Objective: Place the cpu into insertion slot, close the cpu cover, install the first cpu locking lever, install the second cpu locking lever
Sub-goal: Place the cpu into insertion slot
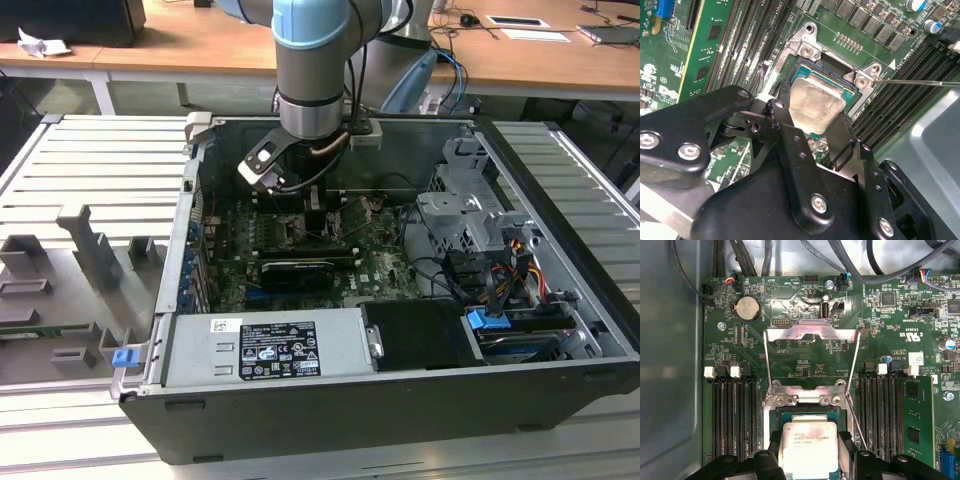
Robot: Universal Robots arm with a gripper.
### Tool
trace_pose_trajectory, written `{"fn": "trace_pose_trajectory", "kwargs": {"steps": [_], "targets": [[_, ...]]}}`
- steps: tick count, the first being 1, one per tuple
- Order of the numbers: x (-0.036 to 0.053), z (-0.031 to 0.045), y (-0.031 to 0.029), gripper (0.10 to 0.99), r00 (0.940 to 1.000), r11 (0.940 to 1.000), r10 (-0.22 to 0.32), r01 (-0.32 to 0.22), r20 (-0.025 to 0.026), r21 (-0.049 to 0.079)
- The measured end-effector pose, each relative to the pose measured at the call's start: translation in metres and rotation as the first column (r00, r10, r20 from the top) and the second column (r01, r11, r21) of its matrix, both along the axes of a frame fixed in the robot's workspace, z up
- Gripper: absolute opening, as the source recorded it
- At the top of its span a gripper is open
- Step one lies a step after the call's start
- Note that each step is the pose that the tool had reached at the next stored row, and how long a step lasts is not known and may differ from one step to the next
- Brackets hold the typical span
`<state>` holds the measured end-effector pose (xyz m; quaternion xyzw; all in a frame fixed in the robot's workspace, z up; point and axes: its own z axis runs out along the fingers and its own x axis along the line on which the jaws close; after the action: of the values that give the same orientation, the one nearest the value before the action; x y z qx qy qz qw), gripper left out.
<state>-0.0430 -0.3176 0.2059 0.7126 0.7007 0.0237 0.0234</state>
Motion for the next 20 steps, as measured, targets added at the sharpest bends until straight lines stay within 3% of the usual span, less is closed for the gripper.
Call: {"fn": "trace_pose_trajectory", "kwargs": {"steps": [20], "targets": [[0.0002,-0.0035,0.0006,0.529,1.0,1.0,0.009,-0.009,0.0,0.0]]}}
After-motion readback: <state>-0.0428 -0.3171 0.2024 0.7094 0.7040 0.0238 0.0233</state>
